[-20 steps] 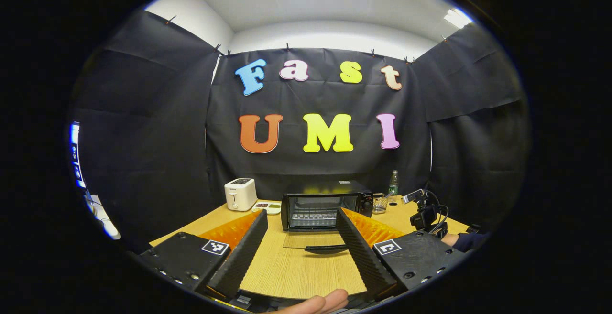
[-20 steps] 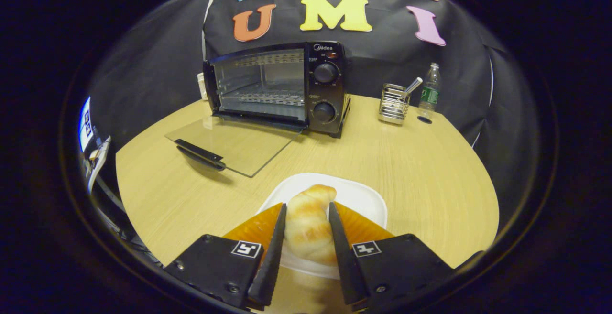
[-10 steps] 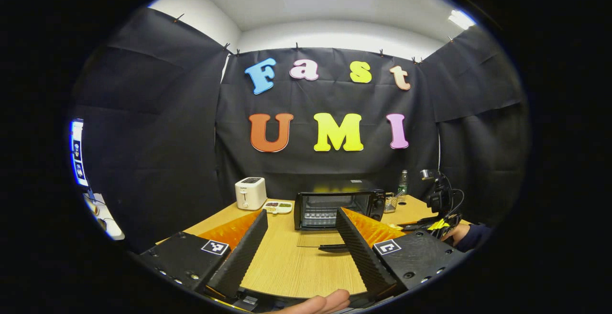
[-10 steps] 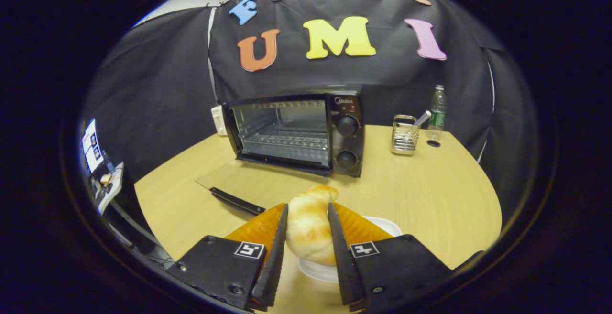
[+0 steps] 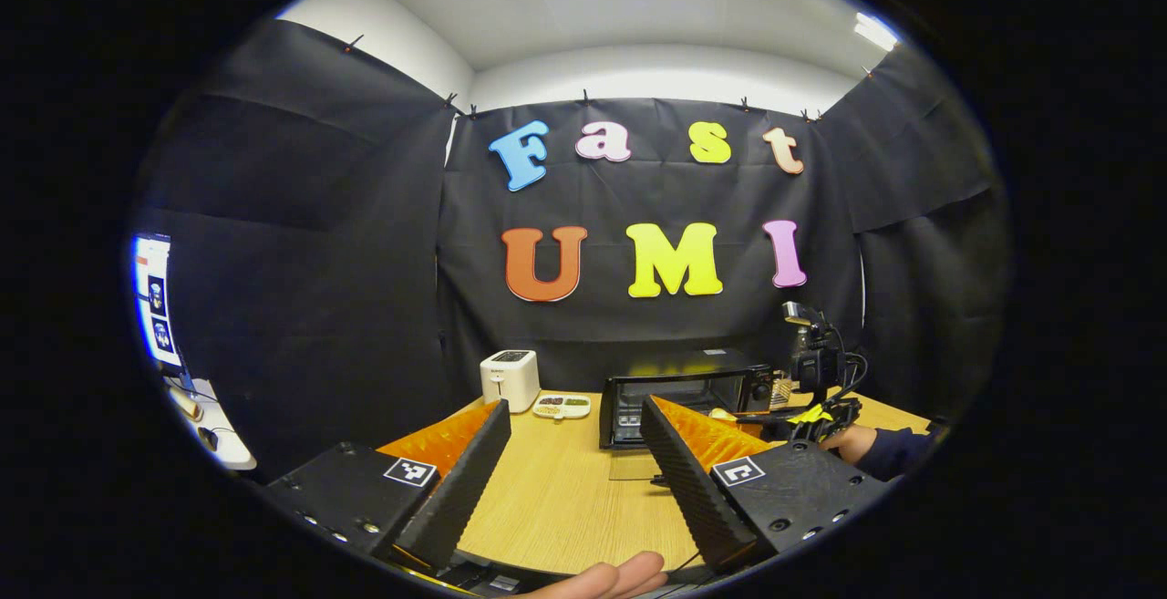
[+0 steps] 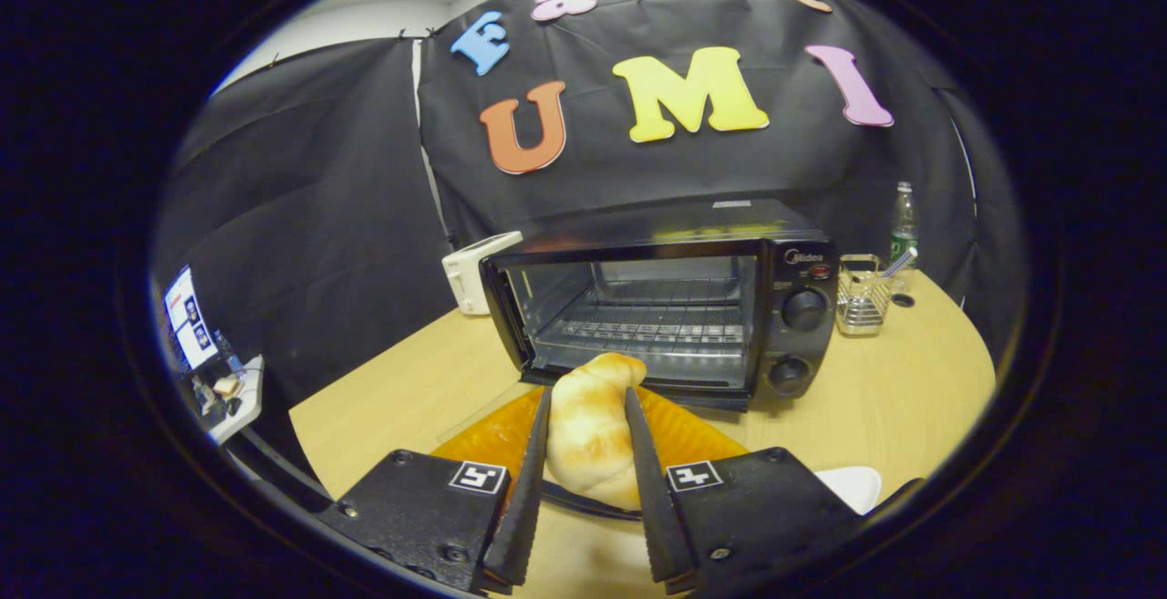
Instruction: Open the electric oven with the left hand, put the food in, and close the electric oven.
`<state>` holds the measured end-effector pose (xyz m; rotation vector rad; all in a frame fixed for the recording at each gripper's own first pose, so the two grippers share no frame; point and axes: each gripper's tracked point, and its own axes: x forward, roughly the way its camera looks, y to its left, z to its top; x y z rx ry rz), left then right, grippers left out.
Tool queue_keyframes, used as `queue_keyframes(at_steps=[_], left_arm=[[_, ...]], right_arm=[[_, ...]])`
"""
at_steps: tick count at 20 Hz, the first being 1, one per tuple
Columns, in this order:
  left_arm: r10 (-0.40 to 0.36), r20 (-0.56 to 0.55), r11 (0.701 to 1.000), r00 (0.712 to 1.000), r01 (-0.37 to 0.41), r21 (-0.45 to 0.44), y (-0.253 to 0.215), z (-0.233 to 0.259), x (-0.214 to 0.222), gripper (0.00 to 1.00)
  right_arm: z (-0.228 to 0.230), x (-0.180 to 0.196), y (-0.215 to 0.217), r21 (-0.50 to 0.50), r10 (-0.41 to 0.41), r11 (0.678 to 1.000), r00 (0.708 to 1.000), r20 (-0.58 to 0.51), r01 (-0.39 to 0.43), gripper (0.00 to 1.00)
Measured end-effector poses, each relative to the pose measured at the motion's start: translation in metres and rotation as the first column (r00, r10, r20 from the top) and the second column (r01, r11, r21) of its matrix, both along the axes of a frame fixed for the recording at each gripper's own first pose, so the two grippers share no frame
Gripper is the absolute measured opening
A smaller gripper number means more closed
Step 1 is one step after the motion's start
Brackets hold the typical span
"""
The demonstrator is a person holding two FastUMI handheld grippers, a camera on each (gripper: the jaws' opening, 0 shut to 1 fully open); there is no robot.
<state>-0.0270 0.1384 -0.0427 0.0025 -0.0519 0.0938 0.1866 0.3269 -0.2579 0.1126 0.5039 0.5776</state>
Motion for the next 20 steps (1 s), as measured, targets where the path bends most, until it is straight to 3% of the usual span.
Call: queue_keyframes(at_steps=[3,5,14,20], left_arm=[[0.031,-0.009,0.999,0.999,-0.031,-0.012,0.011,-0.009,0.006,0.94],[0.032,-0.043,0.999,0.999,-0.033,-0.029,0.016,-0.022,0.013,0.94],[0.001,-0.046,0.996,0.999,-0.005,-0.087,0.018,-0.031,0.037,0.95],[-0.029,-0.037,0.994,0.999,0.024,-0.11,0.015,-0.032,0.038,0.95]], right_arm=[[0.005,0.036,0.027,0.123,-0.075,0.99,0.997,0.013,0.073,0.49],[0.006,0.059,0.036,0.145,-0.128,0.982,0.991,0.05,0.119,0.49],[-0.01,0.153,0.061,-0.021,-0.239,0.968,0.946,0.22,0.25,0.49],[-0.026,0.174,0.073,-0.1,-0.221,0.961,0.934,0.28,0.258,0.5]])
